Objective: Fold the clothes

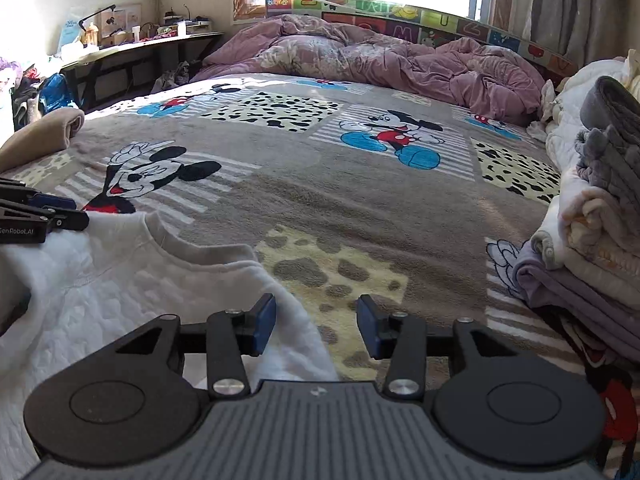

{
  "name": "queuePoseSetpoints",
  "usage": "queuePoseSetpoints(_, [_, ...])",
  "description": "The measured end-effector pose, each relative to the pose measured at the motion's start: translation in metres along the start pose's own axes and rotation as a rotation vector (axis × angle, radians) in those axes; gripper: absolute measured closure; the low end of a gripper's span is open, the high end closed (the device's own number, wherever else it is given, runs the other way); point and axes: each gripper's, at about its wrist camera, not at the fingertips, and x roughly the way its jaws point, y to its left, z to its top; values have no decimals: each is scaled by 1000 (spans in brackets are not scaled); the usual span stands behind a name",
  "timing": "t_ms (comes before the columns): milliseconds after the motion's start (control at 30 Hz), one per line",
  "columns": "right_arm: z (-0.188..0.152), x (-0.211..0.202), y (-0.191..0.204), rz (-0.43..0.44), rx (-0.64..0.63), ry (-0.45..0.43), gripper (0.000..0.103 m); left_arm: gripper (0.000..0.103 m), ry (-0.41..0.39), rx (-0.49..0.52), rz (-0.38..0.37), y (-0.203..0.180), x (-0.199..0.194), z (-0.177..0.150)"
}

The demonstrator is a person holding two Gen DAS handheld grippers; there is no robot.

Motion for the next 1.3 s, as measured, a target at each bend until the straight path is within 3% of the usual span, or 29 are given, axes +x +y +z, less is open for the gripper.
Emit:
queuePoseSetpoints(200, [-2, -58, -25, -20, 141, -110, 52, 59, -81, -161, 5, 25, -64, -8])
queuePoseSetpoints(300, [-13, -95, -14, 8, 167, -139, 49, 49, -120, -232, -43, 28, -108, -17])
queuePoseSetpoints(367, [-31, -125, 2, 39, 191, -155, 38, 38, -135, -256, -87, 24, -134, -25])
queuePoseSetpoints(433, [-50, -150, 19, 59, 203, -165, 31, 35, -145, -265, -119, 15, -157, -32])
queuePoseSetpoints(467, [-60, -160, 28, 74, 202, -163, 30, 28, -144, -264, -127, 10, -166, -37])
queuePoseSetpoints(667, [-114, -201, 81, 76, 127, -151, 23, 24, -59, -271, -153, -14, -190, -78])
queuePoseSetpoints(833, [-150, -194, 106, 19, 50, -97, 23, 24, 75, -280, -77, -25, -172, -125])
queuePoseSetpoints(900, [-163, -183, 112, 15, 44, -65, 26, 24, 78, -280, -56, -28, -167, -136])
queuePoseSetpoints(933, [-168, -178, 111, 12, 58, -63, 33, 26, 74, -281, -47, -29, -165, -140])
queuePoseSetpoints(1000, [-175, -168, 95, 30, 175, -54, 52, 66, 100, -452, -93, -12, -159, -153])
queuePoseSetpoints(1033, [-181, -167, 78, 64, 311, -56, 71, 94, 118, -560, -125, 0, -156, -160])
queuePoseSetpoints(1133, [-203, -166, 13, 166, 809, -59, 75, 95, 170, -885, -221, 35, -147, -180])
queuePoseSetpoints(1167, [-213, -165, -1, 209, 916, -50, 75, 91, 186, -908, -233, 38, -145, -184])
queuePoseSetpoints(1233, [-225, -164, -8, 247, 948, -30, 75, 88, 194, -849, -241, 35, -145, -186])
queuePoseSetpoints(1300, [-226, -173, -6, 277, 953, -65, 66, 65, 166, -895, -312, 43, -152, -186])
